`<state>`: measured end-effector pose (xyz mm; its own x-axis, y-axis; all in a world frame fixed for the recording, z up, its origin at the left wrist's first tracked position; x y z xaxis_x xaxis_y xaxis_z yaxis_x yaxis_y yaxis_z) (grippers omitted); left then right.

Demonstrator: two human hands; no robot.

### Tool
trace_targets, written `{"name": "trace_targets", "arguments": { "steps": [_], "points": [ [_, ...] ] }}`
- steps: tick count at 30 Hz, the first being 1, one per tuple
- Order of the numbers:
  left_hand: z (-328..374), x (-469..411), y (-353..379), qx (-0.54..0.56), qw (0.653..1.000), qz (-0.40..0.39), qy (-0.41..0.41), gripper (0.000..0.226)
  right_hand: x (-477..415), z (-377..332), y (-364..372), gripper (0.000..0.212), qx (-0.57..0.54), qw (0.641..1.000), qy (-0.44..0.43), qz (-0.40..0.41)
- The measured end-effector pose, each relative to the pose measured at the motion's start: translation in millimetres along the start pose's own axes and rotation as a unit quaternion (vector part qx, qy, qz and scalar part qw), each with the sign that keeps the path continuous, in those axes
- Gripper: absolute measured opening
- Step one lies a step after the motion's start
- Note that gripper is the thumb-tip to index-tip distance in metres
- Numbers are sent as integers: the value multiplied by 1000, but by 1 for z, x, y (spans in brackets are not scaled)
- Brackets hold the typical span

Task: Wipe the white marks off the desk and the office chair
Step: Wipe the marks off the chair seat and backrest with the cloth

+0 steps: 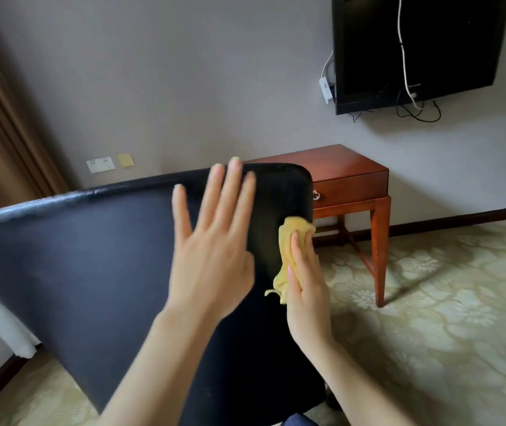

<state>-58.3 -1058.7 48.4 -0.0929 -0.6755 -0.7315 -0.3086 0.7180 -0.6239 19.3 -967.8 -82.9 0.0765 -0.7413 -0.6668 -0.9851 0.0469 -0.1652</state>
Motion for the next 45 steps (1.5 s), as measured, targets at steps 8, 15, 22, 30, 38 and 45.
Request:
{"name": "trace_targets", "arguments": {
  "steps": [8,15,22,30,38,45],
  "points": [
    [23,-17,22,-57,998,-4,14,85,18,17,-33,45,-155,971,134,126],
    [20,-13,26,-99,995,9,25,87,-63,-3,-40,35,-220,958,174,58],
    [12,-6,23,-90,994,37,41,85,-48,-9,-45,19,-146,976,143,81],
    [-30,27,13,-87,994,57,26,88,-14,-43,-32,16,-95,993,46,58],
    [-53,81,2,3,995,59,-85,77,25,-81,1,16,-129,991,-24,32],
    [-59,108,14,234,948,63,-207,79,39,-106,25,15,-137,988,-72,-16]
  ]
}}
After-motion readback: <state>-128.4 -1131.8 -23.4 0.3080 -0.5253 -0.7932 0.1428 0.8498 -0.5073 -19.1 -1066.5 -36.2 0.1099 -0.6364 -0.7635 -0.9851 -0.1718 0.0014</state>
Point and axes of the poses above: each hand's wrist, its own x-axis away from the middle knuckle, its own y-axis out of the palm, z = x × y, the point moved 6 cm from there along -x, towards the middle knuckle, and after that the axes turned 3 degrees about x, right-handed, at the moved point
